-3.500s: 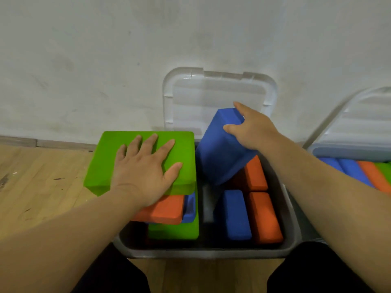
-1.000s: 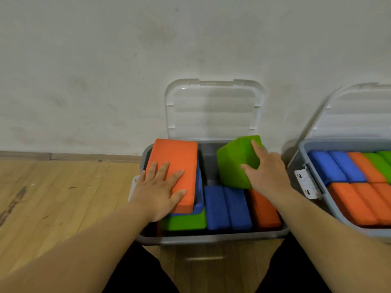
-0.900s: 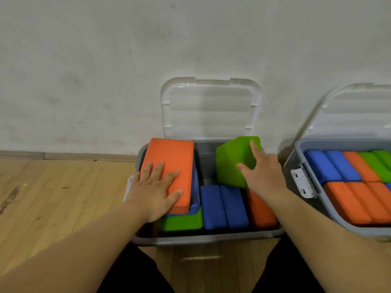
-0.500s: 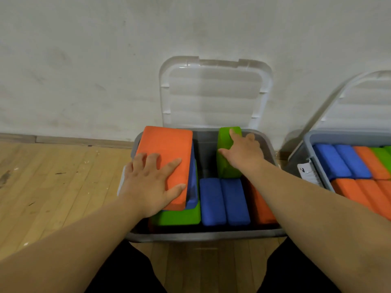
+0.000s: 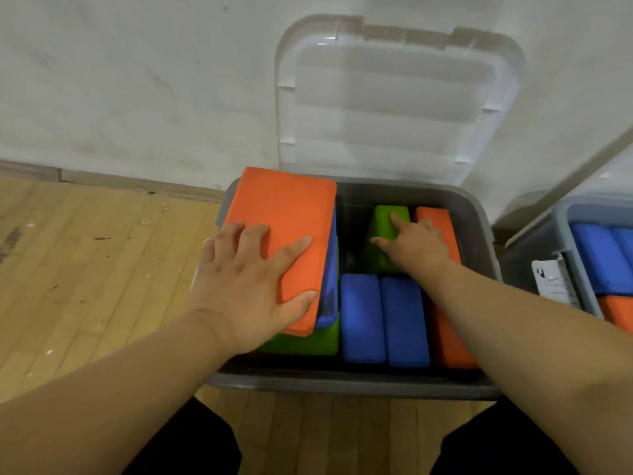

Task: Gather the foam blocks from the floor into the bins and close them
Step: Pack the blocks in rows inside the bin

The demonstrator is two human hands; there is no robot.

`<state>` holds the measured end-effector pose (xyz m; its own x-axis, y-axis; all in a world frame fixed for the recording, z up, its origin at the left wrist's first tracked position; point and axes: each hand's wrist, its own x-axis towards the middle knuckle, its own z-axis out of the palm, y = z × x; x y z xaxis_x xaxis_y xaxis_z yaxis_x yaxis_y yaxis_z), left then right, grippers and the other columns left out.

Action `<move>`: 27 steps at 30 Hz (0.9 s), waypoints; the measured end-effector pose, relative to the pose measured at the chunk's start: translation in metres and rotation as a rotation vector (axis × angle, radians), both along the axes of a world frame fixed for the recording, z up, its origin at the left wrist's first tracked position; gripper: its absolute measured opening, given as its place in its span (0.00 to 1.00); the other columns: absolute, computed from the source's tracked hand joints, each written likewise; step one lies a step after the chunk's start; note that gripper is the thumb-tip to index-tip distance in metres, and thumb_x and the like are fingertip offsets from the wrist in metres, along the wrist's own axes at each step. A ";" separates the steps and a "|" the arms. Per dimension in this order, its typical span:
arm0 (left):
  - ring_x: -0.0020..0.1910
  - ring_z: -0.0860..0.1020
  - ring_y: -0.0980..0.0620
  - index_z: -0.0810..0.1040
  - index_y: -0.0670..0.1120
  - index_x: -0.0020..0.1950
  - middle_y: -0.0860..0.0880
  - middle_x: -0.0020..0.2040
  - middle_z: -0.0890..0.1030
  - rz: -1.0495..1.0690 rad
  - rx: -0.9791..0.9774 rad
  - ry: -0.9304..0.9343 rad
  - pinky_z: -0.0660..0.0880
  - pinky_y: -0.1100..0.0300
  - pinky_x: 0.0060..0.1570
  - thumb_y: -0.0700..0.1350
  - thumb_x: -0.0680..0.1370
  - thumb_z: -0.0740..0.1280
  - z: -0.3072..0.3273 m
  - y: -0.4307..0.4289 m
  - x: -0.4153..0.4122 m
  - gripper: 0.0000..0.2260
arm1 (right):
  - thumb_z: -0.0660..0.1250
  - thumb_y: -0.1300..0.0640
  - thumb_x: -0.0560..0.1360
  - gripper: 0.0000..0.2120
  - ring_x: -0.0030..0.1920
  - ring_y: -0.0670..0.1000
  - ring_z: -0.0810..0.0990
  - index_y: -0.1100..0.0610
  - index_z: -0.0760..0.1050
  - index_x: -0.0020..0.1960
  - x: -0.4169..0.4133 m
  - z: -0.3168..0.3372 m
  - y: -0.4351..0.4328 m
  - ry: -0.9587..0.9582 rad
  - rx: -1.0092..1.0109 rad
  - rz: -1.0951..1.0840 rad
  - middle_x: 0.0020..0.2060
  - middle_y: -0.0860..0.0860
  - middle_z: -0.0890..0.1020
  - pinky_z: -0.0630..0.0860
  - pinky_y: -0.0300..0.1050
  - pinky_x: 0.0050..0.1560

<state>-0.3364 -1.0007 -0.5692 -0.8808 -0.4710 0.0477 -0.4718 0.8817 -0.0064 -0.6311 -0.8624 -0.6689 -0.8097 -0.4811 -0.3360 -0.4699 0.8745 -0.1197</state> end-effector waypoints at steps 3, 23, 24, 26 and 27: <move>0.71 0.63 0.34 0.62 0.68 0.78 0.43 0.71 0.69 0.010 0.000 0.001 0.66 0.36 0.67 0.77 0.72 0.53 0.001 0.000 0.000 0.35 | 0.59 0.25 0.73 0.41 0.73 0.65 0.66 0.42 0.58 0.81 0.003 0.008 0.000 -0.042 0.018 -0.014 0.72 0.65 0.69 0.63 0.56 0.72; 0.79 0.55 0.42 0.60 0.65 0.80 0.39 0.79 0.58 0.231 0.380 0.148 0.53 0.47 0.78 0.77 0.68 0.60 0.015 -0.015 0.040 0.41 | 0.75 0.36 0.68 0.40 0.59 0.47 0.78 0.42 0.68 0.77 0.174 0.084 0.034 -0.831 -0.769 -0.187 0.64 0.49 0.79 0.72 0.44 0.57; 0.80 0.56 0.41 0.59 0.65 0.80 0.39 0.79 0.58 0.271 0.441 0.143 0.55 0.47 0.79 0.77 0.68 0.63 0.016 -0.014 0.043 0.43 | 0.75 0.38 0.69 0.39 0.62 0.46 0.76 0.43 0.68 0.77 0.176 0.083 0.033 -0.839 -0.772 -0.175 0.67 0.48 0.77 0.71 0.44 0.60; 0.77 0.63 0.42 0.59 0.65 0.80 0.43 0.77 0.61 0.282 0.587 0.156 0.62 0.47 0.77 0.77 0.65 0.65 0.013 -0.007 0.045 0.46 | 0.76 0.40 0.71 0.38 0.66 0.46 0.76 0.46 0.68 0.78 0.182 0.083 0.031 -0.889 -0.803 -0.173 0.70 0.46 0.75 0.72 0.44 0.66; 0.76 0.66 0.43 0.59 0.66 0.80 0.45 0.76 0.62 0.271 0.628 0.178 0.65 0.46 0.76 0.77 0.64 0.65 0.012 -0.001 0.045 0.46 | 0.77 0.43 0.72 0.39 0.65 0.46 0.79 0.46 0.67 0.79 0.185 0.083 0.030 -0.922 -0.847 -0.174 0.69 0.46 0.77 0.74 0.45 0.66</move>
